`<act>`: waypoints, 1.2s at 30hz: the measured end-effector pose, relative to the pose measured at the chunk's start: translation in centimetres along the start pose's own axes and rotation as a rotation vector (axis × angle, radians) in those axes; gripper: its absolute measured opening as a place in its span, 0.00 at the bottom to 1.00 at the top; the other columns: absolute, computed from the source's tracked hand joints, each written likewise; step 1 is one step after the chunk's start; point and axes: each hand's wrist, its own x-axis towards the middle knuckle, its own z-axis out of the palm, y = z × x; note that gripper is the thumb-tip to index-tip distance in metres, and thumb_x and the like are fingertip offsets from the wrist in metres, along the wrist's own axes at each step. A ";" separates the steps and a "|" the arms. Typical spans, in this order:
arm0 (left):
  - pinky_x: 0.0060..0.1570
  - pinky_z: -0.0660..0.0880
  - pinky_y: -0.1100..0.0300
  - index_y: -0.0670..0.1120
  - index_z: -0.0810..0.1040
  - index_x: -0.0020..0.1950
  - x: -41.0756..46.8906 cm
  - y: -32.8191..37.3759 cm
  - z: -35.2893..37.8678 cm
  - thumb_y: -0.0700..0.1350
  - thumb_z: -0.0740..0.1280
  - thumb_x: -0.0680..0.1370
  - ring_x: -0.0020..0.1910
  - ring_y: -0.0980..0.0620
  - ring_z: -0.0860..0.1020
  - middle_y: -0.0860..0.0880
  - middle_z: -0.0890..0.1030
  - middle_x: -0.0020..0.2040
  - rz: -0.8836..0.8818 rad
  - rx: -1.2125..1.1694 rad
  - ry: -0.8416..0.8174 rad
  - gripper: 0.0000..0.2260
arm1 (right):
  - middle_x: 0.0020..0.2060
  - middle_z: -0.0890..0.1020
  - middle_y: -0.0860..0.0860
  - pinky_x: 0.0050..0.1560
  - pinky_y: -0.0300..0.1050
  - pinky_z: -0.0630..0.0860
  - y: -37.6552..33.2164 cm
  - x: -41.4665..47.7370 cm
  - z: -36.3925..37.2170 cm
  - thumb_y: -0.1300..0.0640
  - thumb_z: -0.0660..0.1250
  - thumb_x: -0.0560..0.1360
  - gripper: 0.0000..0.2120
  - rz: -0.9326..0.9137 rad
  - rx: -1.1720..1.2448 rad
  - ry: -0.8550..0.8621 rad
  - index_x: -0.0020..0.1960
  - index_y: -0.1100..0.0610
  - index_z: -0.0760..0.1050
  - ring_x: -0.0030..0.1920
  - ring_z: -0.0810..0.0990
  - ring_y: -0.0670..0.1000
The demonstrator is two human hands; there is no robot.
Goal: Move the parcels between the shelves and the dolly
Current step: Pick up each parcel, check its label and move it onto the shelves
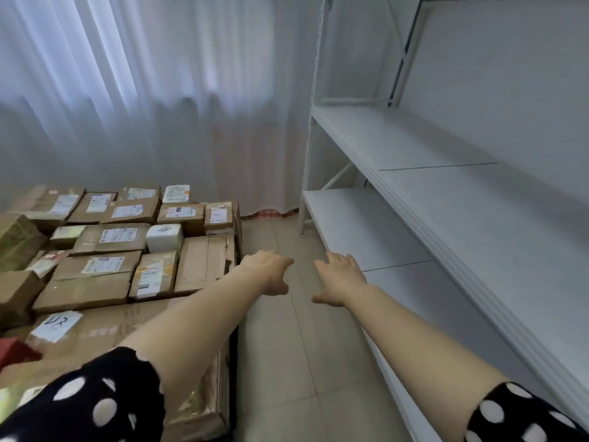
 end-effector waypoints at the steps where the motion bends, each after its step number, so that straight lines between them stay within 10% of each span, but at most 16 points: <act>1: 0.65 0.69 0.48 0.54 0.56 0.77 -1.4 0.8 0.2 0.50 0.65 0.77 0.70 0.45 0.66 0.47 0.67 0.72 0.012 0.002 0.009 0.31 | 0.74 0.59 0.59 0.75 0.56 0.48 -0.1 -1.8 0.4 0.42 0.66 0.74 0.35 0.010 0.001 0.009 0.74 0.56 0.58 0.74 0.56 0.59; 17: 0.62 0.70 0.49 0.54 0.57 0.76 -26.8 20.0 3.5 0.54 0.66 0.76 0.67 0.46 0.69 0.49 0.70 0.69 0.254 0.213 0.134 0.31 | 0.72 0.65 0.57 0.73 0.61 0.41 4.2 -35.7 5.9 0.36 0.61 0.75 0.35 0.244 0.002 0.169 0.73 0.56 0.60 0.75 0.56 0.57; 36: 0.59 0.72 0.48 0.51 0.57 0.76 -61.5 50.3 -2.9 0.55 0.66 0.76 0.62 0.42 0.71 0.44 0.71 0.65 1.065 0.218 0.626 0.32 | 0.66 0.69 0.58 0.71 0.54 0.56 6.4 -90.1 1.0 0.38 0.60 0.76 0.29 1.131 -0.144 0.522 0.68 0.56 0.67 0.69 0.65 0.59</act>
